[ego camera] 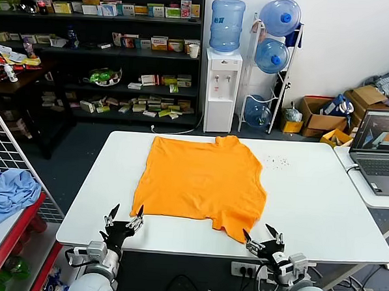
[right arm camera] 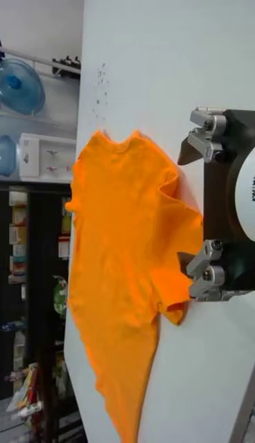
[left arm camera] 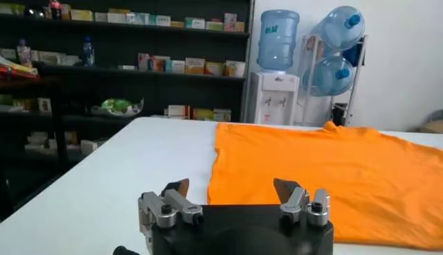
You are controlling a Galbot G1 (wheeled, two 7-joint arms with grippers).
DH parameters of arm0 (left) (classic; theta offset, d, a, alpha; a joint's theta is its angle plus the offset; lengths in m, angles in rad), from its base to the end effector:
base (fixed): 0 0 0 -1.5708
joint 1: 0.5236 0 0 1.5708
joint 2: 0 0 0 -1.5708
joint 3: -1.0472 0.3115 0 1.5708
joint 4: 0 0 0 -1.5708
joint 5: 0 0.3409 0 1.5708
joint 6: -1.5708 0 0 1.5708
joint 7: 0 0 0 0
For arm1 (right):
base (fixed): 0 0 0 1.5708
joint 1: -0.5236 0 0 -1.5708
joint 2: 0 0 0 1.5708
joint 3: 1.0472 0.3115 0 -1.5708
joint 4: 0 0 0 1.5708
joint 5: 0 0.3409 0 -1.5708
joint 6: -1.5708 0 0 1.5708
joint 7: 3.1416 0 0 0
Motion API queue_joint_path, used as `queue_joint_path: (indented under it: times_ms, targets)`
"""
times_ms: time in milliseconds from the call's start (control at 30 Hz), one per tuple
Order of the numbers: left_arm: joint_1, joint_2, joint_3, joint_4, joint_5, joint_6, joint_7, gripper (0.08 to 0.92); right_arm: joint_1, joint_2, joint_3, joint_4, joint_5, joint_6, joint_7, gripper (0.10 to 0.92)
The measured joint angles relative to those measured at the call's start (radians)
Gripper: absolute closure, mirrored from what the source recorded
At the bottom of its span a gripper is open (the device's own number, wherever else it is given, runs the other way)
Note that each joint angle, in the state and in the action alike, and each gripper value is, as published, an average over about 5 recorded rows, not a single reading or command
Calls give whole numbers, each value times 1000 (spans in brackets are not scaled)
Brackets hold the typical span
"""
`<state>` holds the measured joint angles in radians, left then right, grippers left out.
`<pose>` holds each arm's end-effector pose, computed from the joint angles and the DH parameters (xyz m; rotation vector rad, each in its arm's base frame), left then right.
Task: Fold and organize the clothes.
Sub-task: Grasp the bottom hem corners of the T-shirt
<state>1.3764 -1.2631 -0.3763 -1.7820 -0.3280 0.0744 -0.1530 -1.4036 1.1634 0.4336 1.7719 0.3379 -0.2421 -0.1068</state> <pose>0.2333 0.0261 -0.3371 -0.0686 -2.8888 0.0617 0.2296 -0.0689 -0.3367 0.3638 -2.6725 0.0381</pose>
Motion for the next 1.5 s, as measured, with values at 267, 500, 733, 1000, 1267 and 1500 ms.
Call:
queue_joint_path:
  times_ms: [267,500,733,1000,1267,1500]
  targets:
    - [-28,4,2,19,26,66,14,177,23,18,-17,-27,1,-9,5,203]
    - [-57,10,7,54,25,131,22,177,45,34,-37,-45,2,-22,11,203]
    - [-85,11,8,99,14,166,26,177,67,53,-55,-62,3,-31,18,216]
    - [-102,11,3,138,5,178,39,284,72,58,-65,-58,6,-36,30,410]
    - [-101,11,4,144,6,178,55,518,62,62,-67,-41,-3,-50,42,644]
    - [-84,18,5,124,7,178,61,718,37,52,-64,-5,-15,-64,52,843]
